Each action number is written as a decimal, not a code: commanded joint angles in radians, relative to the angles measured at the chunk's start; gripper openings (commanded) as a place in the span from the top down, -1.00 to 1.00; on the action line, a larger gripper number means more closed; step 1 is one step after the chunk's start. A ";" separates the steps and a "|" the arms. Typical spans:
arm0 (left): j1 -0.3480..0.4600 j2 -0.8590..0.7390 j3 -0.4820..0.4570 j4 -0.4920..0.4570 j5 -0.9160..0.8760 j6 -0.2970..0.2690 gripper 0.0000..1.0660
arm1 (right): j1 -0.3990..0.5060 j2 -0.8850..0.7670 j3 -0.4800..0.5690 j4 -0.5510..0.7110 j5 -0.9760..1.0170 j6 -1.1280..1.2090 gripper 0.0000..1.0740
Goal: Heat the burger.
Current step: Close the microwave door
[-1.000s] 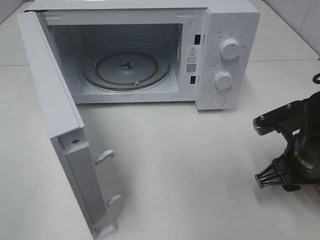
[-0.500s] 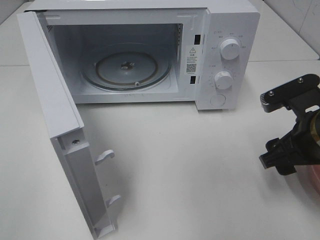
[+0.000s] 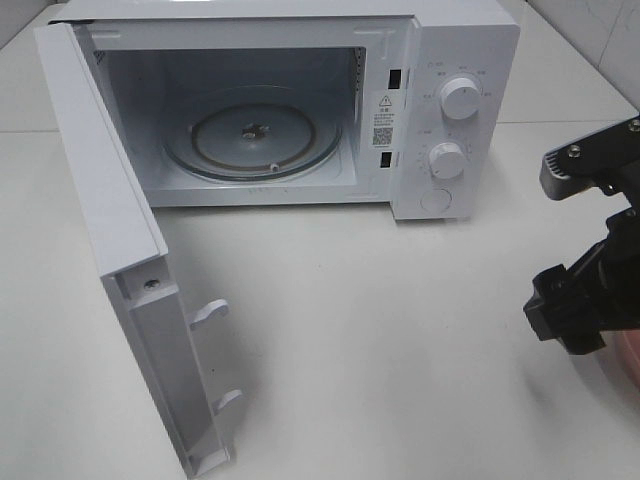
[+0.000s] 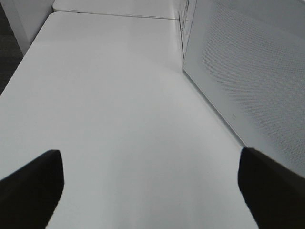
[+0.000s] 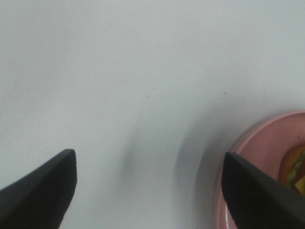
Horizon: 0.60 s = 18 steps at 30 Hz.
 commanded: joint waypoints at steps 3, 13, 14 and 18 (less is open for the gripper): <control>0.003 -0.014 0.000 -0.010 -0.017 0.000 -0.71 | -0.006 -0.084 -0.003 0.117 0.052 -0.178 -0.43; 0.003 -0.014 0.000 -0.010 -0.017 0.000 -0.71 | -0.003 -0.130 -0.003 0.246 0.143 -0.301 -0.42; 0.003 -0.014 0.000 -0.010 -0.017 0.000 -0.71 | -0.003 -0.130 -0.003 0.246 0.143 -0.301 -0.42; 0.003 -0.014 0.000 -0.010 -0.017 0.000 -0.71 | -0.003 -0.168 -0.003 0.262 0.167 -0.308 -0.42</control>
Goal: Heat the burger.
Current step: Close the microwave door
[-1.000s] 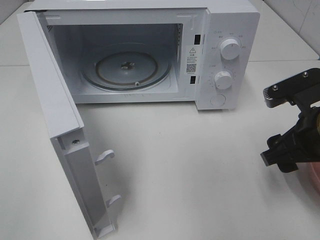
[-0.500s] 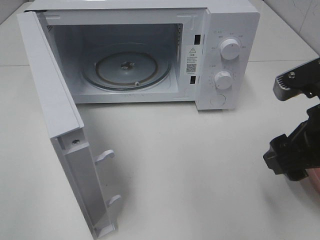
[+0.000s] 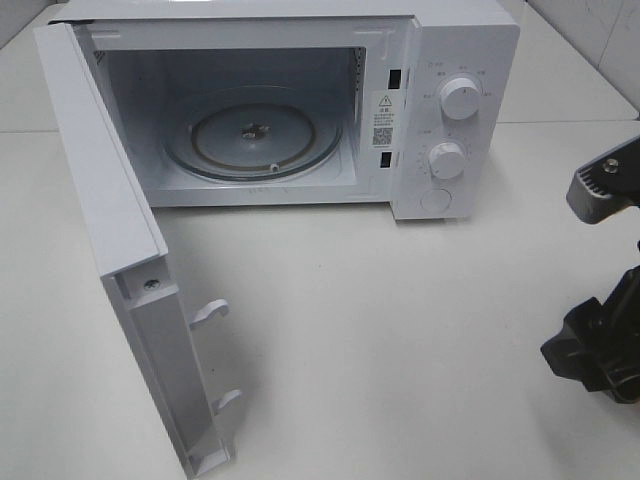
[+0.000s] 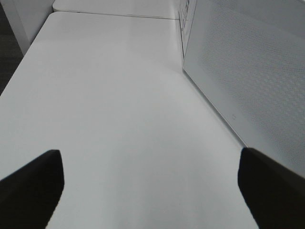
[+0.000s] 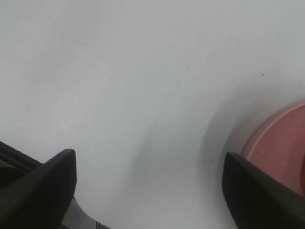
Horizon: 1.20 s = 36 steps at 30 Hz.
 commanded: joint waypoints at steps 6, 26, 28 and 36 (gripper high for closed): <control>0.003 -0.014 0.000 -0.010 -0.017 0.000 -0.71 | -0.003 -0.140 -0.003 0.002 0.061 -0.017 -0.42; 0.003 -0.014 0.000 -0.010 -0.017 0.000 -0.71 | -0.152 -0.711 -0.003 -0.019 0.301 -0.011 -0.49; 0.003 -0.014 0.000 -0.010 -0.017 0.000 -0.71 | -0.173 -0.735 -0.003 -0.012 0.311 -0.010 -0.48; 0.003 -0.014 0.000 -0.010 -0.017 0.000 -0.71 | -0.316 -0.904 -0.002 0.045 0.383 -0.009 -0.44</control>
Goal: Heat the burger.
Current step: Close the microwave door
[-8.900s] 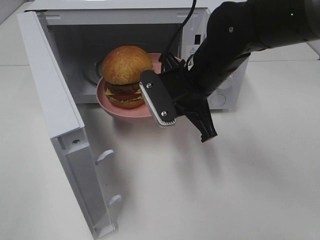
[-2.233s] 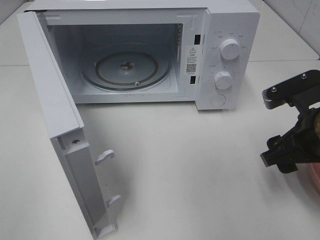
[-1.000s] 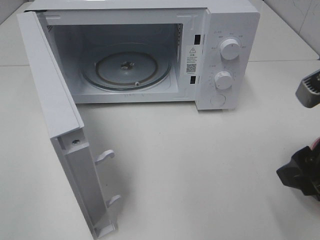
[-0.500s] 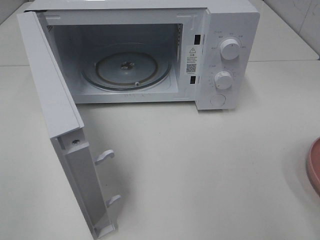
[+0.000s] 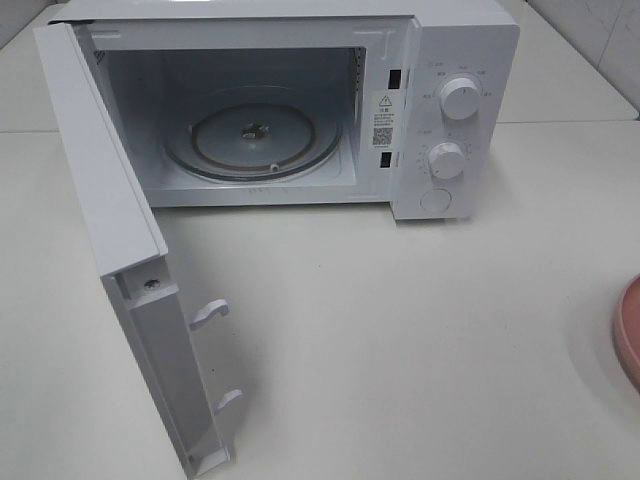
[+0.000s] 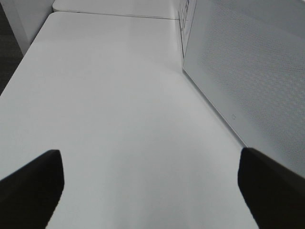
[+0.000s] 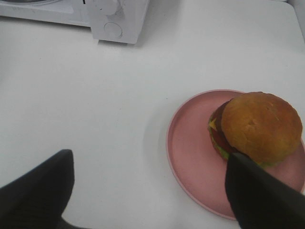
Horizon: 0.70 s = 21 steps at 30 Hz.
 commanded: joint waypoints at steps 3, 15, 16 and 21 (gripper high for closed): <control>0.003 -0.014 0.000 -0.010 -0.017 0.000 -0.71 | -0.079 -0.109 0.006 0.019 0.009 -0.010 -0.41; 0.003 -0.014 0.000 -0.010 -0.017 0.000 -0.71 | -0.174 -0.198 0.052 0.046 -0.068 -0.001 -0.41; 0.003 -0.014 0.000 -0.010 -0.017 0.000 -0.71 | -0.174 -0.198 0.052 0.046 -0.068 -0.001 -0.41; 0.003 -0.014 0.000 -0.010 -0.017 0.000 -0.71 | -0.174 -0.198 0.052 0.046 -0.068 -0.001 -0.41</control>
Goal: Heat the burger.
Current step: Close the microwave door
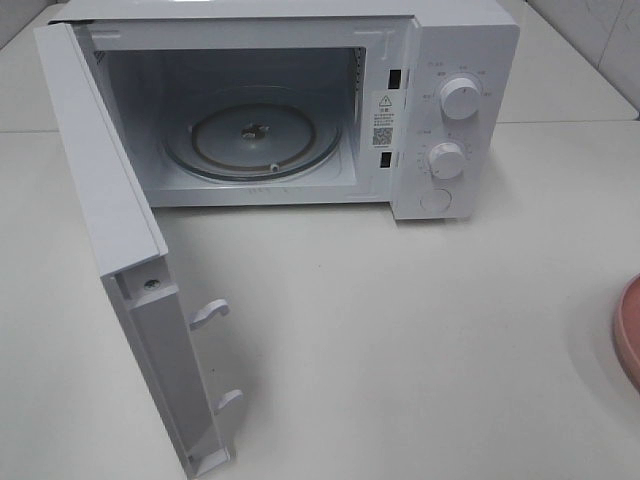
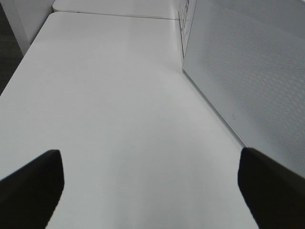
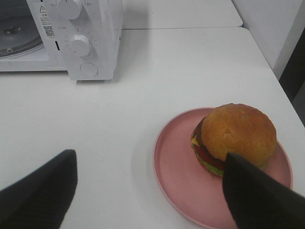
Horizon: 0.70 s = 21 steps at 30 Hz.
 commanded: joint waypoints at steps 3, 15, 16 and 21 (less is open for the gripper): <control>0.003 -0.014 0.000 -0.010 -0.017 0.000 -0.71 | -0.005 -0.035 0.000 0.003 -0.014 -0.002 -0.41; 0.003 -0.014 0.000 -0.010 -0.017 0.000 -0.71 | -0.005 -0.035 0.000 0.003 -0.014 -0.001 -0.41; 0.003 -0.014 0.000 -0.010 -0.017 0.000 -0.71 | -0.005 -0.035 0.000 0.003 -0.014 -0.001 -0.41; 0.003 -0.014 0.000 -0.010 -0.017 0.000 -0.71 | -0.005 -0.035 0.000 0.003 -0.014 -0.001 -0.41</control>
